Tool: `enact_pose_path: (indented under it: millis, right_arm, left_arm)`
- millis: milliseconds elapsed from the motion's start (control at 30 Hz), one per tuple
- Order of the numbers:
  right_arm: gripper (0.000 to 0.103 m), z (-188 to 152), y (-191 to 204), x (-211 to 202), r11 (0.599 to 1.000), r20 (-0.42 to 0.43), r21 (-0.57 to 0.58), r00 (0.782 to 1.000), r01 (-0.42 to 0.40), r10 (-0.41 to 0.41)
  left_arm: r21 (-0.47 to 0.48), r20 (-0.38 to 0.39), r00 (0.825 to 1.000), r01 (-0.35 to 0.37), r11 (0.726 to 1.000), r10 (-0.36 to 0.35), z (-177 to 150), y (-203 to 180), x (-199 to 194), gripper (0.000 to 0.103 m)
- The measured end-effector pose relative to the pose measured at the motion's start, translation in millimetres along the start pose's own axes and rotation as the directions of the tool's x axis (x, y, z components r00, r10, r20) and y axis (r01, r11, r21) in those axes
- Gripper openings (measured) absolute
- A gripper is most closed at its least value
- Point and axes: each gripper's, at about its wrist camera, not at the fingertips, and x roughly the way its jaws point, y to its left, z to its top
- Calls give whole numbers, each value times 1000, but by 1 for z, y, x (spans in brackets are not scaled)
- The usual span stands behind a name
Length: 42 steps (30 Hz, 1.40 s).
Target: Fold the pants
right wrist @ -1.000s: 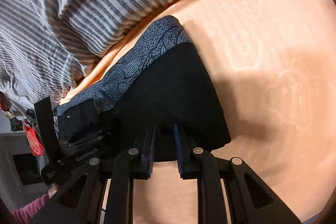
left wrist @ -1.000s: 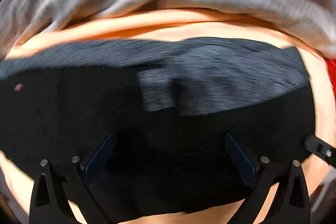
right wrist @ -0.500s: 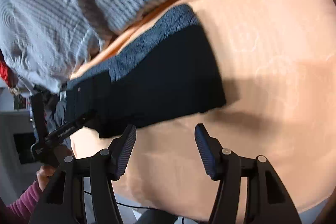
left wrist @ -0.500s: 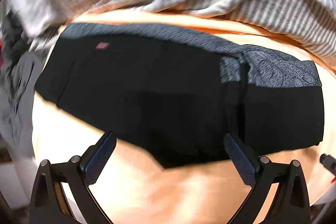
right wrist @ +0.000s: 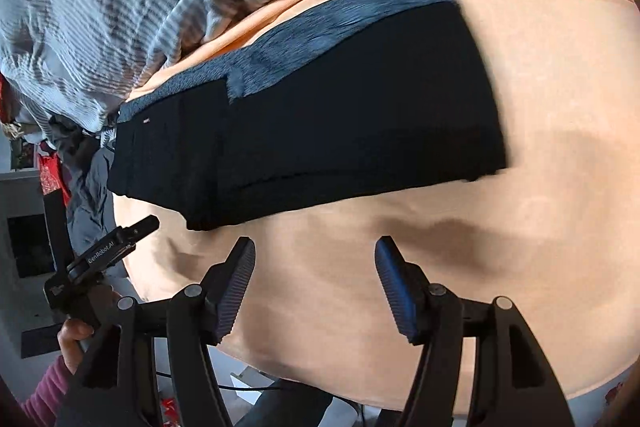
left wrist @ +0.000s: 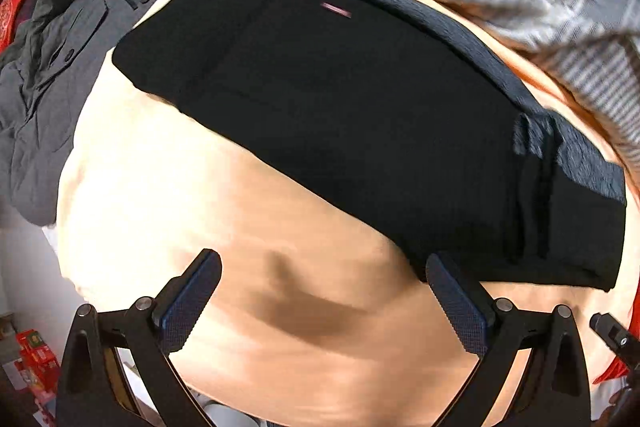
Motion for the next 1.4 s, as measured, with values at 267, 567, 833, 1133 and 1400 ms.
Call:
enact_pose_path:
  millis: [267,567,833,1133,1400]
  right_arm:
    - [69,1,80,33,998,-11,-45,999,50,-51]
    - [71,21,125,55,966,33,-136,975,221,-218]
    - [74,43,98,84,966,-17,-51,967,252,-253]
    - [84,45,103,88,970,-16,-78,972,232,-233]
    - [82,48,112,88,964,-43,-106,968,244,-249]
  left_arm:
    - [-64,11,999,43,997,-42,33,75,4,103]
    - [-254,22,987,159,954,-159,60,144,28,103]
    - [-290,90,946,324,900,-312,90,171,52,103]
    - [-305,149,925,378,874,-348,116,165,58,97]
    - [-230,161,973,200,952,-165,113,150,39,48]
